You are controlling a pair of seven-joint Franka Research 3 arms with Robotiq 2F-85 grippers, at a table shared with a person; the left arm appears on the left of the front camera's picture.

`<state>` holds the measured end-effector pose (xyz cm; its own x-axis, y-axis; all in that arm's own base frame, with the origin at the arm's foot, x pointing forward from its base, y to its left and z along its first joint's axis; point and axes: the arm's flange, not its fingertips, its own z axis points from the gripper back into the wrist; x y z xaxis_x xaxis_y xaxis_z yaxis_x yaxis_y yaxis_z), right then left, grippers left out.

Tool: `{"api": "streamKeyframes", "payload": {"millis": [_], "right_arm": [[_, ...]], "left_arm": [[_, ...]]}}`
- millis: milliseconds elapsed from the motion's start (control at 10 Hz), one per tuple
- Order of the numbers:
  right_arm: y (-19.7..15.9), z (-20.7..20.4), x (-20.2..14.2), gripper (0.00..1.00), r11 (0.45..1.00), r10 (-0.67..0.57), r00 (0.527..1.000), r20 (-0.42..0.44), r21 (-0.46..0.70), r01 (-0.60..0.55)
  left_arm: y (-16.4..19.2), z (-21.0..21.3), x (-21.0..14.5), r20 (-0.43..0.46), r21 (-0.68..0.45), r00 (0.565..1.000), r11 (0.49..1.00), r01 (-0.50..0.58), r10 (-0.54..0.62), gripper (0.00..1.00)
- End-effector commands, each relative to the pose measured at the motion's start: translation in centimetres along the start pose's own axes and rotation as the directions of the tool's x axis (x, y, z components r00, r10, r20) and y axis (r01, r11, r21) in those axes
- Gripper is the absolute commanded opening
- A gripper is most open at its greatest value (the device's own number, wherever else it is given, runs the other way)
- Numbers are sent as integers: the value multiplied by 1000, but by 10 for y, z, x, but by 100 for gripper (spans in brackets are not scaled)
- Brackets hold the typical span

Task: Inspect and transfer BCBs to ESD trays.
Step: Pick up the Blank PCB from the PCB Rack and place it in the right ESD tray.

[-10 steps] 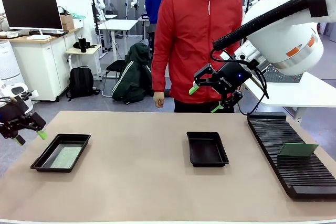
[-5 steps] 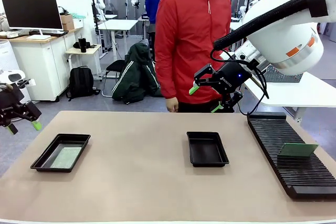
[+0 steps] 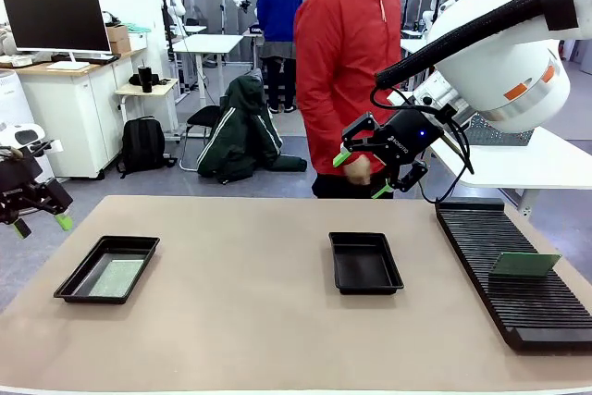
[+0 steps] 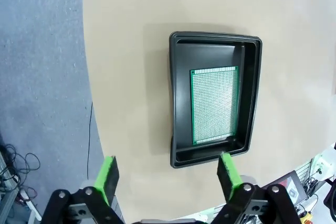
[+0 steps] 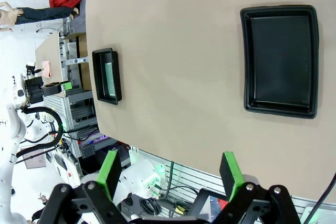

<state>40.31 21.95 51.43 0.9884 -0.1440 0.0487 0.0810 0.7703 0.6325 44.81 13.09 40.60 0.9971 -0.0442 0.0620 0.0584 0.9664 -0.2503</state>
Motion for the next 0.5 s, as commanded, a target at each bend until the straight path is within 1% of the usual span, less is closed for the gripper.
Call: {"api": "streamKeyframes", "payload": {"millis": [0,400], "right_arm": [[0,-1,-1,100,1000,-5,1000,1,-1,5],[0,-1,-1,100,1000,-5,1000,1,-1,5]], "left_arm": [[2,-2,-1,12,0,1000,1000,2,-2,100],[2,-2,-1,12,0,1000,1000,2,-2,100]]}}
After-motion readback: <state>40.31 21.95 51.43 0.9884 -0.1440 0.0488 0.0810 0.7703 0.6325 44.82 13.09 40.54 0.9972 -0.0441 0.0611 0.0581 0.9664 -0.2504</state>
